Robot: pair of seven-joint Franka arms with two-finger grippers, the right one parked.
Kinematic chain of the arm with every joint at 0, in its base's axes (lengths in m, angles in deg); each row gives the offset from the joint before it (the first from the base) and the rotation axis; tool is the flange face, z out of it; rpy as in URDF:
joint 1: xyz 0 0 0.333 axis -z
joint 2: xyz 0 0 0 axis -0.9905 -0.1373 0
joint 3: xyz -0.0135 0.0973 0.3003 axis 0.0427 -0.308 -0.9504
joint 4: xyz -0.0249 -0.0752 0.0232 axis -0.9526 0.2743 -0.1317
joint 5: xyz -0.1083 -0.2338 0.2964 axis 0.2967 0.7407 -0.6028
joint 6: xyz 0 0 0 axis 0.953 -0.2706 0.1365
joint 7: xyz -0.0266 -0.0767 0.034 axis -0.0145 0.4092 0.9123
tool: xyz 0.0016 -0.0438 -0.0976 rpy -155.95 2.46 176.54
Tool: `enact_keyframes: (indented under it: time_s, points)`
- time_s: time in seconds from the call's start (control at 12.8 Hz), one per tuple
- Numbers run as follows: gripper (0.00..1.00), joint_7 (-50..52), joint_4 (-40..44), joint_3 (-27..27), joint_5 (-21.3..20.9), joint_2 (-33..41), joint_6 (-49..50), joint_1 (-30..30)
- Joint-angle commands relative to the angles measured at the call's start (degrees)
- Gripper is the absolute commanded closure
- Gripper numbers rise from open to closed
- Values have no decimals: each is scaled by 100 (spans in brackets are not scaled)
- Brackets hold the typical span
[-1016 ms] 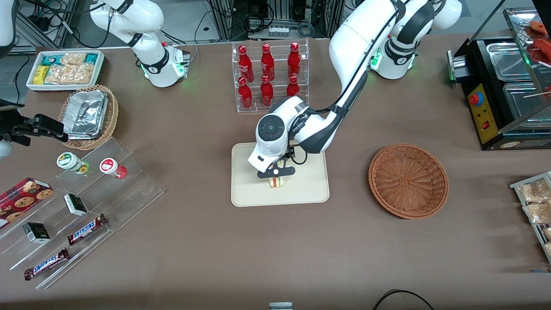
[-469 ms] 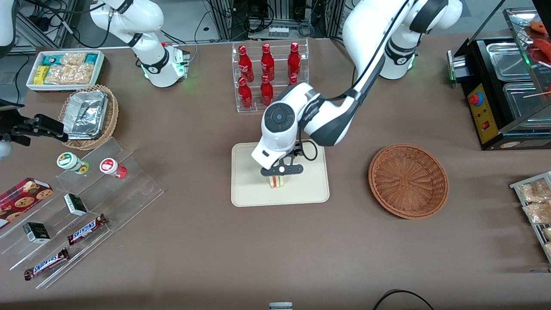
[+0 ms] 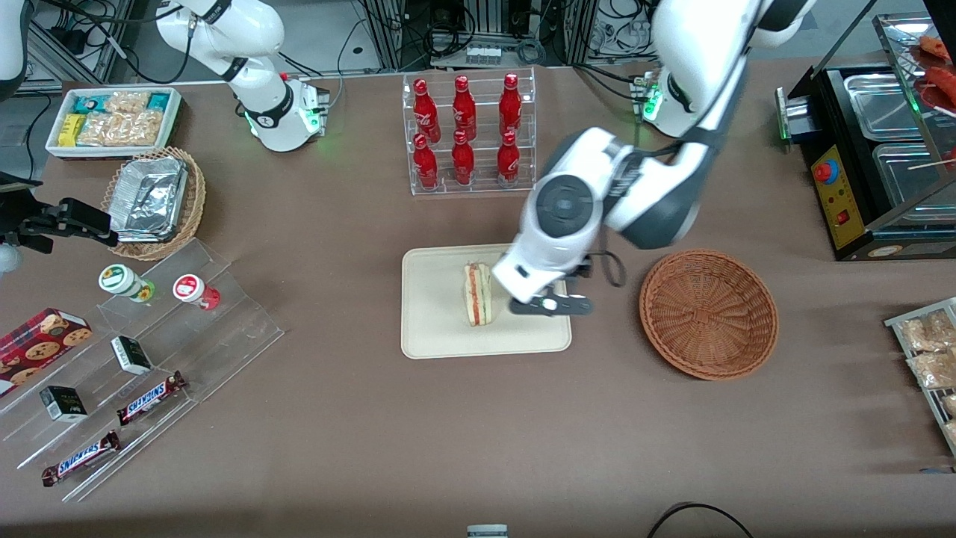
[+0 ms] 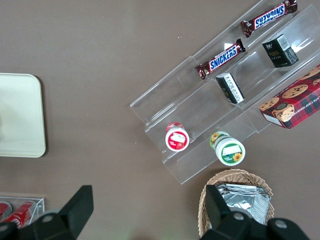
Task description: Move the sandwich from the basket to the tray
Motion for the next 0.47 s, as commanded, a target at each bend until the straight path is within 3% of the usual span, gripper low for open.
enact_keyframes:
  time_s: [0.0,0.39]
  points:
    - [0,-517,-610,47,-13,608,88,-336]
    - [0,-1335,-1313,47,-4,1434,185,-1030]
